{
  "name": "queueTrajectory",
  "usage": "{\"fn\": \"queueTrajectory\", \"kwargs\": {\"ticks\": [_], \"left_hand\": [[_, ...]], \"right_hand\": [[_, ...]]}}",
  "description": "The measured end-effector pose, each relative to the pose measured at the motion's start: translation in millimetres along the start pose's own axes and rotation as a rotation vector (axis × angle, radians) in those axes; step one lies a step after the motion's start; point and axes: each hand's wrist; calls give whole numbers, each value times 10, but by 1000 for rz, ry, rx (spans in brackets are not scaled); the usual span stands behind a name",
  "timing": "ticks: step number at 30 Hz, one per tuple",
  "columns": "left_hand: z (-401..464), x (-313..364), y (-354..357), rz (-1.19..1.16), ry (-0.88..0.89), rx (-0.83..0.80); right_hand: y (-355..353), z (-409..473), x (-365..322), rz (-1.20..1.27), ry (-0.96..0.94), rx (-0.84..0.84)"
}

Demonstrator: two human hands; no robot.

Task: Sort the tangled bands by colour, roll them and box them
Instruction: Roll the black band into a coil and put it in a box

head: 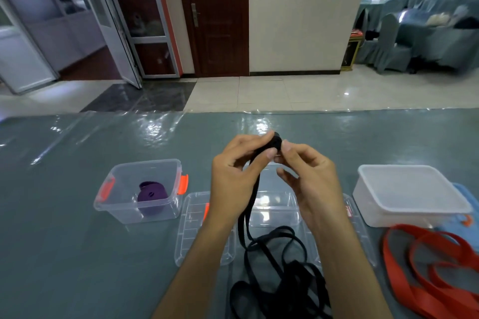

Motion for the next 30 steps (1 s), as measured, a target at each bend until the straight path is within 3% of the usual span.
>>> {"fn": "queueTrajectory", "kwargs": {"ticks": [7, 18, 30], "left_hand": [[-86, -6, -8, -13, -46, -22], [-77, -3, 58, -68, -133, -123], [-58, -7, 173, -172, -212, 159]], "right_hand": [[-118, 22, -27, -95, -274, -109], [-188, 88, 4, -56, -321, -162], [-195, 199, 33, -124, -322, -98]]}}
Point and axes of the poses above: each hand's wrist, its own z-axis towards the middle knuckle, its own y-axis out of the palm, x = y × z, and after that the axes turned 14 degrees about x, right-handed
